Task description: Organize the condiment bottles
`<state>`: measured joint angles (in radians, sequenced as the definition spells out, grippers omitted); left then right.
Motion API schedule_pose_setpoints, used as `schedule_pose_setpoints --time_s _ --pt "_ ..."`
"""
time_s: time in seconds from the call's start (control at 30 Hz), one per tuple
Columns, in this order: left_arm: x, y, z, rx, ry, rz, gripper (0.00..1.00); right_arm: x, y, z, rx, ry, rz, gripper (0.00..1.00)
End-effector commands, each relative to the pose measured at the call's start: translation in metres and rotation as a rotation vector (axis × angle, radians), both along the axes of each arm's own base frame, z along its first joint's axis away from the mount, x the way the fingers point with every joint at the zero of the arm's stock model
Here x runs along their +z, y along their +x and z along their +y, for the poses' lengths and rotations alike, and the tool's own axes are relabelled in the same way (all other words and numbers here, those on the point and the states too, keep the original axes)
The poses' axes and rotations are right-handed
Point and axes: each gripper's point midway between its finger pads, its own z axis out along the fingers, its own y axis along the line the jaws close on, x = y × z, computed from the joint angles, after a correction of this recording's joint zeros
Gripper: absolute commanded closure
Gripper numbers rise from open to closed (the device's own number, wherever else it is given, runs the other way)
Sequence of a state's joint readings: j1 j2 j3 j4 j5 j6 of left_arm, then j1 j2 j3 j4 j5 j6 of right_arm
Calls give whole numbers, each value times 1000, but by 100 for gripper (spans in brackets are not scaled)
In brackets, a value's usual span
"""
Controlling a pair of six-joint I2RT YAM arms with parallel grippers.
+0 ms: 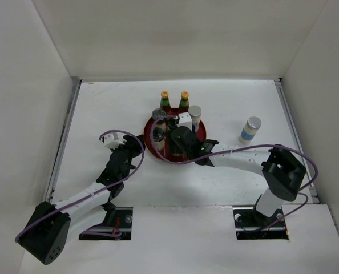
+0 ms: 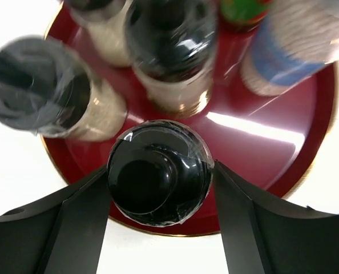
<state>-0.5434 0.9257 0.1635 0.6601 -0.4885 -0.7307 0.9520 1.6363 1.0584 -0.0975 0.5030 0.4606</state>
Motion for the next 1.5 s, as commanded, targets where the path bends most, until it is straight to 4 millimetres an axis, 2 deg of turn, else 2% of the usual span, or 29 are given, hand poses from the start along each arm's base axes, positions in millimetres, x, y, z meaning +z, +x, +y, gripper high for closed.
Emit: schedule_pose_setpoints --time_s 0.0,0.13,0.2,0.27,0.33,0.43,0.53,0.67,0.73,0.83,0.93,1.2,1.23,1.37,1.43,1.47 --pt "19 3 -1 1 -45 -59 44 37 5 35 23 119 -68 43" --pt "19 2 -1 1 -46 -61 44 42 1 32 24 117 -76 14" --pt "19 2 -1 1 -44 -61 44 49 -4 27 34 118 -72 7" --pt "20 2 0 1 -46 -63 44 56 -5 8 8 105 -85 3" --pt "22 2 0 2 -46 -67 44 67 -1 -22 -55 103 -117 1" --pt "22 1 1 4 -48 -67 44 87 6 -80 -170 134 -169 1" --pt "20 2 0 1 -47 -63 44 106 21 -157 -368 173 -229 1" --pt "19 2 -1 -2 -46 -60 44 117 36 -244 -605 129 -273 0" --pt "20 2 -1 -1 -47 -62 44 117 41 -276 -690 83 -275 0" --pt "18 3 -1 0 -44 -58 44 110 50 -310 -772 31 -256 0" --pt "17 3 -1 0 -43 -55 44 94 60 -325 -794 4 -209 0" --pt "16 4 -2 0 -39 -50 44 64 78 -333 -795 9 -141 0" --pt "15 4 -2 0 -39 -49 44 61 80 -333 -794 8 -137 3" --pt "16 3 -2 0 -40 -51 44 52 88 -331 -782 12 -116 25" --pt "18 3 -1 1 -43 -57 44 57 87 -331 -787 10 -128 42" --pt "18 3 -1 3 -44 -58 44 65 84 -331 -791 15 -155 46"
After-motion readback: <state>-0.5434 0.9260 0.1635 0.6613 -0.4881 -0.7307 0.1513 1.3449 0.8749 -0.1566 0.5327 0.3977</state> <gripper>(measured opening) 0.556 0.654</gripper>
